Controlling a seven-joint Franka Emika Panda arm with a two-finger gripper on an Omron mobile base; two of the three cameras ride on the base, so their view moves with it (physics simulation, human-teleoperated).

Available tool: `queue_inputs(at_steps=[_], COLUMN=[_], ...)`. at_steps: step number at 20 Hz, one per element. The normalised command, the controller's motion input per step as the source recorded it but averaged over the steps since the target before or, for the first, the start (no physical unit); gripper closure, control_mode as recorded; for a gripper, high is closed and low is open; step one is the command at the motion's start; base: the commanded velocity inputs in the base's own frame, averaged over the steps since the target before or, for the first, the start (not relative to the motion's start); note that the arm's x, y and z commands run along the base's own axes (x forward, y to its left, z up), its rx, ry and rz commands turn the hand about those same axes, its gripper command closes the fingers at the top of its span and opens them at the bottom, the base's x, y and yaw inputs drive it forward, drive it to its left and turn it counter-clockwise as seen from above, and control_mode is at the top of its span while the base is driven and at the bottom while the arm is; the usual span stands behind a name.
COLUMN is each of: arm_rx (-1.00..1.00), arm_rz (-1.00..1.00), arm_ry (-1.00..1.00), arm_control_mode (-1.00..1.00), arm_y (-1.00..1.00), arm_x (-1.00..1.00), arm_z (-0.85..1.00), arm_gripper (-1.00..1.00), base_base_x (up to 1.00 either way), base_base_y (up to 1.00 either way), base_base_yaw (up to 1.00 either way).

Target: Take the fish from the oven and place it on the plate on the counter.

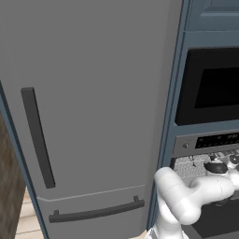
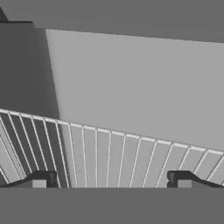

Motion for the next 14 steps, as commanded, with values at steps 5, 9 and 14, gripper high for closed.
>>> queue_inputs(at_steps=[5,9,14], arm_rx=[0.16,0.14,0.14], arm_rz=[0.00,0.00,0.03], arm_ry=[-0.39,-0.42,-0.47], arm_control_mode=[-1.00,-1.00,-1.00], arm_y=[0.00,0.00,0.00], arm_x=[-0.88,-0.48,-0.17], arm_z=[-0.96,-0.97,-1.00], arm_gripper=[-1.00,-1.00,-1.00], base_base_x=[0.00,0.00,0.00], base_base_y=[0.00,0.00,0.00], base_base_yaw=[0.00,0.00,0.00])
